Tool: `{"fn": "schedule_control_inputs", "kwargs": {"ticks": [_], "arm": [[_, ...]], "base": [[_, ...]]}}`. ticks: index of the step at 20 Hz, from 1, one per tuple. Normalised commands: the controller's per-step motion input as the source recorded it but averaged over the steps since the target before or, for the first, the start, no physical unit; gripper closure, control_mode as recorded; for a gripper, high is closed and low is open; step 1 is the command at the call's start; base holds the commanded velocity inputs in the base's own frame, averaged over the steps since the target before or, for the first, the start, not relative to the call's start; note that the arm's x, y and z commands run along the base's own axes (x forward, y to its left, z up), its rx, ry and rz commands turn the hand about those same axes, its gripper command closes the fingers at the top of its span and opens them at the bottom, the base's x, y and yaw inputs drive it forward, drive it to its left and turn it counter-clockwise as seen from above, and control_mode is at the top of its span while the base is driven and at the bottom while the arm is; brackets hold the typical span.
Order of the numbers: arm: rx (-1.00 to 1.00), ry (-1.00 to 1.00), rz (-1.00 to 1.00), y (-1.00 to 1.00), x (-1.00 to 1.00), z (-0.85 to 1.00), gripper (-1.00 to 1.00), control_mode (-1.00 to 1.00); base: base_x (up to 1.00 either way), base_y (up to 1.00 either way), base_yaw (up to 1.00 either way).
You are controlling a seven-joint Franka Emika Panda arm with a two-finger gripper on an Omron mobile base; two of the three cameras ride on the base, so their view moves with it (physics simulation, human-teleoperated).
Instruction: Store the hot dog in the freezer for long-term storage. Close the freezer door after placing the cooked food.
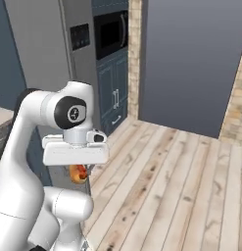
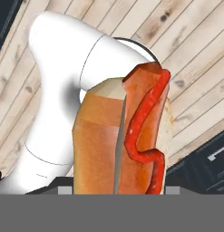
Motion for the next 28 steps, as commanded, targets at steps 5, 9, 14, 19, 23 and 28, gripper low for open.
{"fn": "schedule_control_inputs", "kwargs": {"ticks": [5,9,14,19,23,28], "arm": [[0.0,0.0,0.0,0.0,0.0,0.0,1.0,1.0],[0.0,0.0,0.0,0.0,0.0,0.0,1.0,1.0],[0.0,0.0,0.0,0.0,0.0,0.0,1.0,1.0],[0.0,0.0,0.0,0.0,0.0,0.0,1.0,1.0],[0.0,0.0,0.0,0.0,0.0,0.0,1.0,1.0],[0.0,0.0,0.0,0.0,0.0,0.0,1.0,1.0]], "base": [[0.93,-0.96,0.23],[1.0,-0.97,0.28],[0.99,-0.79,0.58],[0.99,-0.69,0.68],[0.93,-0.73,0.68],[0.68,-0.77,0.67]]}}
